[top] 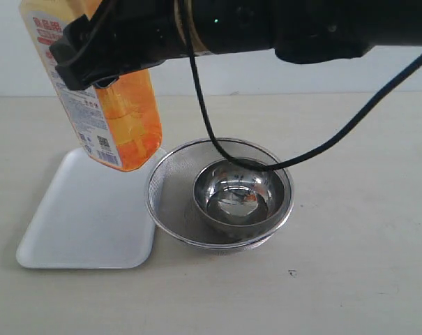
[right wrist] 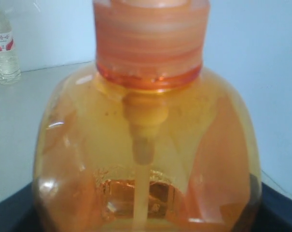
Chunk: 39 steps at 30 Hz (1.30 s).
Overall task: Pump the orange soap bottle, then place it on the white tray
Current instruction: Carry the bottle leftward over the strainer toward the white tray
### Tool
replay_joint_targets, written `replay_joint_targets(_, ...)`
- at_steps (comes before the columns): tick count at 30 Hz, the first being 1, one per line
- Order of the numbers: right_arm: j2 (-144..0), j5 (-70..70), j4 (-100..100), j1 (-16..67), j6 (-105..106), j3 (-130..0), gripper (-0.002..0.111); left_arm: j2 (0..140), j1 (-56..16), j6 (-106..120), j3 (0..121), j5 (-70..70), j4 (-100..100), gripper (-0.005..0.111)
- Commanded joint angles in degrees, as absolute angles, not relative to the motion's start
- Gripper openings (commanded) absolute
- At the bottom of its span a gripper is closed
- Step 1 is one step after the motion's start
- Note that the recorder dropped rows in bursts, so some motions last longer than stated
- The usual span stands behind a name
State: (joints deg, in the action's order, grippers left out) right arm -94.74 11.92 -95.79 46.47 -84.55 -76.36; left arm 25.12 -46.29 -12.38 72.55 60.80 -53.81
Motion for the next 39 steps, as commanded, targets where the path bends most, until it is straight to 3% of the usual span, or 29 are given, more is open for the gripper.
replay_joint_targets(1,-95.13,10.02,-94.96,47.9,-83.89,-79.08,0.0,24.86,-46.38,-12.41,72.23,60.2,-53.7,0.005)
replay_joint_targets(10,-97.82,9.34,-94.96,51.63,-83.62,-81.87,0.0,24.86,-46.38,-12.41,72.23,60.2,-53.7,0.005)
replay_joint_targets(39,-105.32,13.76,-92.87,51.99,-85.2,-90.33,0.0,24.86,-46.38,-12.41,72.23,60.2,-53.83,0.005)
